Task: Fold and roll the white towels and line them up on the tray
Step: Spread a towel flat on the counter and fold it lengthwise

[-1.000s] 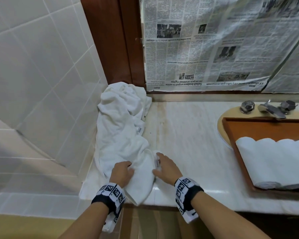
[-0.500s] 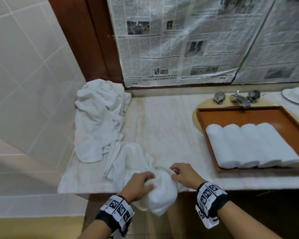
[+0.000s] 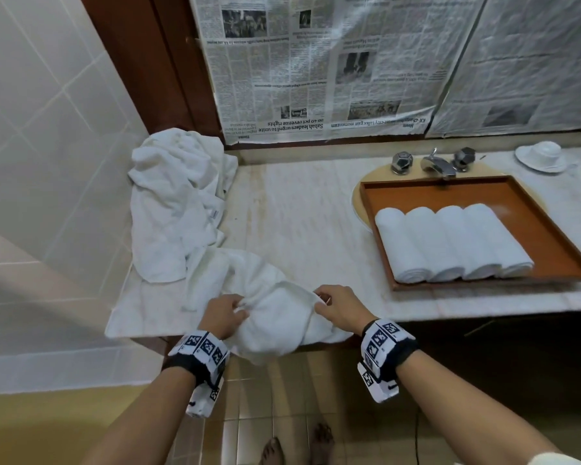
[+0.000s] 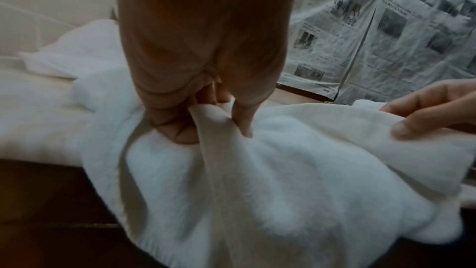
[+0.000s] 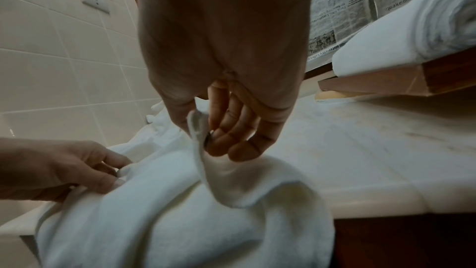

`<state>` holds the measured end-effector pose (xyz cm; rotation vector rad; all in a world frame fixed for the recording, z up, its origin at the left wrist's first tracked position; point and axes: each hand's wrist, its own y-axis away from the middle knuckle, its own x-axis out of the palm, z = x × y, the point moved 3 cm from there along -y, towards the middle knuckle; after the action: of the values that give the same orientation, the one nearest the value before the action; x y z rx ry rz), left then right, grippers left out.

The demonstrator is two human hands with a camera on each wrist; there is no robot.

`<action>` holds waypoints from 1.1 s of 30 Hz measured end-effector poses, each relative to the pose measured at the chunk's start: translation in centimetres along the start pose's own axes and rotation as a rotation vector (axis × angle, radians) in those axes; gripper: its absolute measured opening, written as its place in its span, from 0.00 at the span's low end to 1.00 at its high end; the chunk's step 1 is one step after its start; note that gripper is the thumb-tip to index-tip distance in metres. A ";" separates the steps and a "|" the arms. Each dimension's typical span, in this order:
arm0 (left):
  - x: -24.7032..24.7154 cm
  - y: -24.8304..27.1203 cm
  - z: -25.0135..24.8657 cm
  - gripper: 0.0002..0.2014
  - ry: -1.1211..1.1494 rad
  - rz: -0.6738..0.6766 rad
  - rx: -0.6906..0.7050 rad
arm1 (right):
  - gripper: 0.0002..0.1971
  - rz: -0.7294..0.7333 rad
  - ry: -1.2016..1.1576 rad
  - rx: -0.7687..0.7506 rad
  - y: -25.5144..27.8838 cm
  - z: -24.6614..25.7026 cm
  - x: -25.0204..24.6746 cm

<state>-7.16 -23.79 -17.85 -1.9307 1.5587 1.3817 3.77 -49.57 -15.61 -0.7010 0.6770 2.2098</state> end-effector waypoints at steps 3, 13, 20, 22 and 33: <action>0.6 2.0 -0.7 0.15 -0.031 0.172 0.104 | 0.10 0.004 0.010 -0.002 0.4 0.5 0.3; 1.5 6.2 -4.3 0.12 -0.091 0.548 0.285 | 0.08 0.087 -0.037 0.030 2.3 -0.3 -0.5; -4.3 3.6 -5.4 0.16 -0.002 0.278 0.275 | 0.09 -0.077 -0.071 -0.081 2.6 0.7 -4.5; -4.7 2.3 -5.2 0.24 -0.024 0.253 0.212 | 0.10 -0.105 -0.052 -0.102 2.0 1.1 -5.2; 1.1 2.8 -6.0 0.19 -0.221 0.558 0.144 | 0.11 0.006 0.037 0.024 -0.6 -0.2 -0.4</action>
<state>-6.76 -29.74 -14.88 -1.2533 2.1052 1.5624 4.50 -49.51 -15.61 -0.7304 0.7241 2.1949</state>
